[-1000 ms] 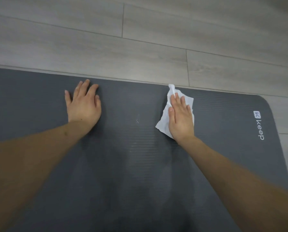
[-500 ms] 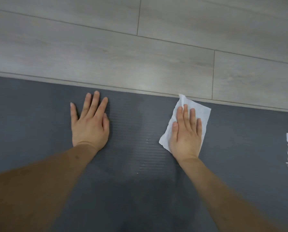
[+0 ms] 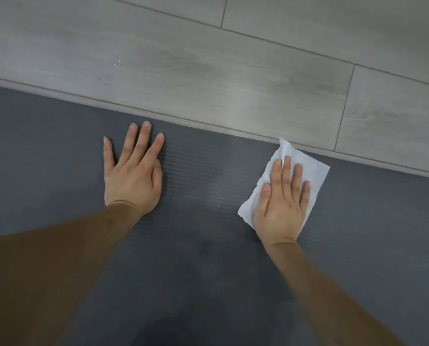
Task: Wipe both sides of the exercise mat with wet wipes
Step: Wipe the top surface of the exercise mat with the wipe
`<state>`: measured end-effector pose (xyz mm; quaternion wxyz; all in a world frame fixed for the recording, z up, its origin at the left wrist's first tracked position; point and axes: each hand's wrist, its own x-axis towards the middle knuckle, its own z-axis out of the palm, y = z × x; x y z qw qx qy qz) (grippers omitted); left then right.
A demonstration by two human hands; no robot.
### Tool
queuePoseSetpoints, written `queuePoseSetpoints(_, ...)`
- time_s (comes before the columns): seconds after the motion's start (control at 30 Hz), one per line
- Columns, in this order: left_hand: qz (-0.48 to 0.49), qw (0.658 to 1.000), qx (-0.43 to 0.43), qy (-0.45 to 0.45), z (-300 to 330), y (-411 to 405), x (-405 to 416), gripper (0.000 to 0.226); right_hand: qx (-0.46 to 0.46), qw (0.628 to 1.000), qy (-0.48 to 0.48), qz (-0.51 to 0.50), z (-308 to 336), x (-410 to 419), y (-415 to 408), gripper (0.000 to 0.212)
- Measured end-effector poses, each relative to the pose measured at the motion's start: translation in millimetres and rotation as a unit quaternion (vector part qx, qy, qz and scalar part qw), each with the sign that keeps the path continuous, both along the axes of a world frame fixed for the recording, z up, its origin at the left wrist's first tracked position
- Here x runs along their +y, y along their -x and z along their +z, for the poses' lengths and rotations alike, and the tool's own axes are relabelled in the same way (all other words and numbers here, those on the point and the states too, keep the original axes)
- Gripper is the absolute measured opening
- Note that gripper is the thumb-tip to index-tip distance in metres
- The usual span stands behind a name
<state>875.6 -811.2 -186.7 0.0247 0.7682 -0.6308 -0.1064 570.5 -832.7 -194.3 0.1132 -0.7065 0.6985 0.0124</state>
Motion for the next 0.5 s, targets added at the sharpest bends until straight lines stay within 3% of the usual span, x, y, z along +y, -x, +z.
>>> queuePoseSetpoints(0.5,0.013,0.999,0.011,-0.028,1.1,0.6,-0.3,0.058,0.013,1.0,-0.002,-0.004,1.0,-1.5,-2.6,0.059)
